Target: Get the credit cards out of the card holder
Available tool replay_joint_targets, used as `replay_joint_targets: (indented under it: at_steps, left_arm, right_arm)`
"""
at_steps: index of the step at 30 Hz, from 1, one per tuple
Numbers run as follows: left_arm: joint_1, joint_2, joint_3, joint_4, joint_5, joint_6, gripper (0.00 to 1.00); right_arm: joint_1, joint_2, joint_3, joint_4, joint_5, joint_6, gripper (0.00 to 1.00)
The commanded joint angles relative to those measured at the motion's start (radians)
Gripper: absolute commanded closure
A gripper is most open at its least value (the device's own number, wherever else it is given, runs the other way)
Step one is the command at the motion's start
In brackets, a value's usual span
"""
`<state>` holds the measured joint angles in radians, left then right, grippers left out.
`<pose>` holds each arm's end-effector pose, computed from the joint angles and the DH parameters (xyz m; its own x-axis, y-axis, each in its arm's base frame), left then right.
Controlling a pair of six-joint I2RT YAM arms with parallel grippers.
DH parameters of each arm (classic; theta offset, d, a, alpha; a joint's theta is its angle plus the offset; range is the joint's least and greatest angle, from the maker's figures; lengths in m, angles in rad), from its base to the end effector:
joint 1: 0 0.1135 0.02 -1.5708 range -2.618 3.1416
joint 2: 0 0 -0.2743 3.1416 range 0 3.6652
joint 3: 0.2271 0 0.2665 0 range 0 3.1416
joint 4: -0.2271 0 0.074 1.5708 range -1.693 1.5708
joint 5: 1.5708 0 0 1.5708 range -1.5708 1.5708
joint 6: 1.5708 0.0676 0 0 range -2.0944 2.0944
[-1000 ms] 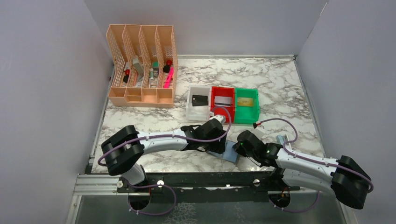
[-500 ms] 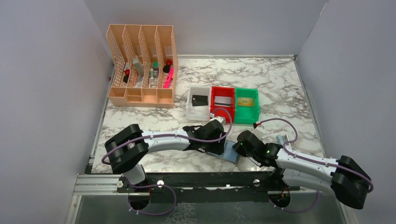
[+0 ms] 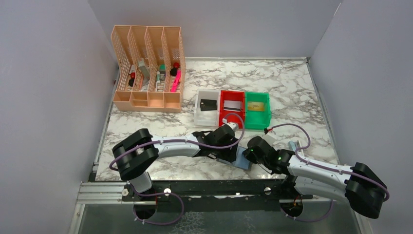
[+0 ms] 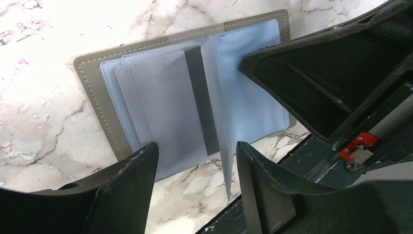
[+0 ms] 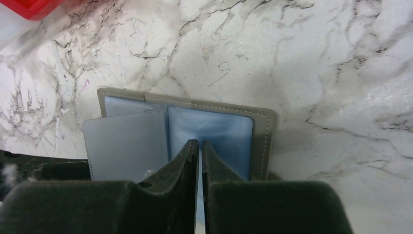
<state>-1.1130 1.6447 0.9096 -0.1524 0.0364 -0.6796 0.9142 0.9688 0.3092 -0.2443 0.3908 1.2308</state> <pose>0.1580 -0.3262 0.1476 -0.8364 0.2765 -0.4733 0.4898 0.7647 -0.4187 0.1370 0.1356 0.1206 -0.7148 0.5005 -0.4885 0.2559 0.8372 0.4833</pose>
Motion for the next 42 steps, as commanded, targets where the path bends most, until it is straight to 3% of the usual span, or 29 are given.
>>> replay_joint_targets:
  at_steps: [1, 13, 22, 36, 42]
  left_arm:
    - [-0.011, 0.022, 0.019, 0.081, 0.068, -0.003, 0.38]
    - [-0.015, -0.025, 0.039, 0.078, 0.058, 0.015, 0.38]
    - [-0.038, -0.001, 0.058, 0.205, 0.2, 0.035, 0.4]
    - [-0.047, 0.107, 0.061, 0.296, 0.268, -0.001, 0.43]
    - [-0.05, 0.097, 0.05, 0.231, 0.176, -0.008, 0.44]
  right_arm:
    - [-0.003, 0.016, -0.029, -0.037, -0.018, 0.008, 0.87]
    - [-0.003, 0.013, -0.024, -0.044, -0.012, 0.014, 0.87]
    - [-0.003, -0.02, -0.006, -0.124, 0.029, 0.06, 0.85]
    - [-0.003, -0.275, 0.076, -0.447, 0.217, 0.169, 0.82]
    - [-0.003, -0.365, 0.06, -0.331, 0.161, 0.026, 0.83]
